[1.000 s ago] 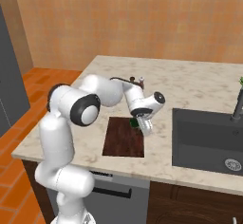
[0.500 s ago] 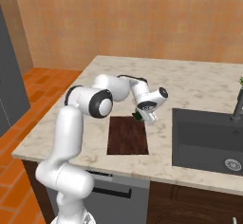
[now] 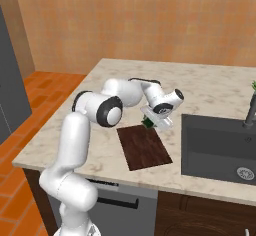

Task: Pick up the sponge from the counter and clean the cutting board by briefly scrubbing or pressing down on the cutting board. Once finished, release the sponge.

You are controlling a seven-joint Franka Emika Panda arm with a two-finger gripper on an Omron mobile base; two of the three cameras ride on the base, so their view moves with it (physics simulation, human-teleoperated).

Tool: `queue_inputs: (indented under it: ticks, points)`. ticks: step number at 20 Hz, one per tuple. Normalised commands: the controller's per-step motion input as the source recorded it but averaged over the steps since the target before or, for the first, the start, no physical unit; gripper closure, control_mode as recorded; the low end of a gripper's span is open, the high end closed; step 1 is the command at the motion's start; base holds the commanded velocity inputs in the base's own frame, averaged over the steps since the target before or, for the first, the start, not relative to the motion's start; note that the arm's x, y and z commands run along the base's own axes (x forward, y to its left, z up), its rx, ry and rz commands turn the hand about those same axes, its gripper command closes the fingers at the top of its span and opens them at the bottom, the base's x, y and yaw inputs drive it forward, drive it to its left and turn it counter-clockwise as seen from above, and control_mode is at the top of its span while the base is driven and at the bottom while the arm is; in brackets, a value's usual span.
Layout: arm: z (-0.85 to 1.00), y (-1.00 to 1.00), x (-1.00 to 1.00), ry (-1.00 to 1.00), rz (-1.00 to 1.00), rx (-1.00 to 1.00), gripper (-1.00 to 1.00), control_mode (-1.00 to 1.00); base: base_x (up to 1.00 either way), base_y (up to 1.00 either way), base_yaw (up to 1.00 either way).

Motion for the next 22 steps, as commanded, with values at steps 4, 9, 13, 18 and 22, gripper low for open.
queue_inputs:
  ticks: [4,9,13,18,22]
  points:
    - [0.07,0.09,-0.97,-0.34,0.41,-0.47,1.00,-1.00,0.00,0.00,0.00]
    - [-0.10,0.56,-1.00,-0.35,0.30,-0.34,1.00,-1.00,0.00,0.00,0.00]
    - [-0.31,0.90,-1.00,-0.24,0.15,0.00,1.00,-1.00,0.00,0.00,0.00]
    - [0.00,0.99,-0.92,-0.04,0.15,-0.02,1.00,-1.00,0.00,0.00,0.00]
    - [0.03,1.00,-0.47,0.00,0.23,-0.05,1.00,-1.00,0.00,0.00,0.00]
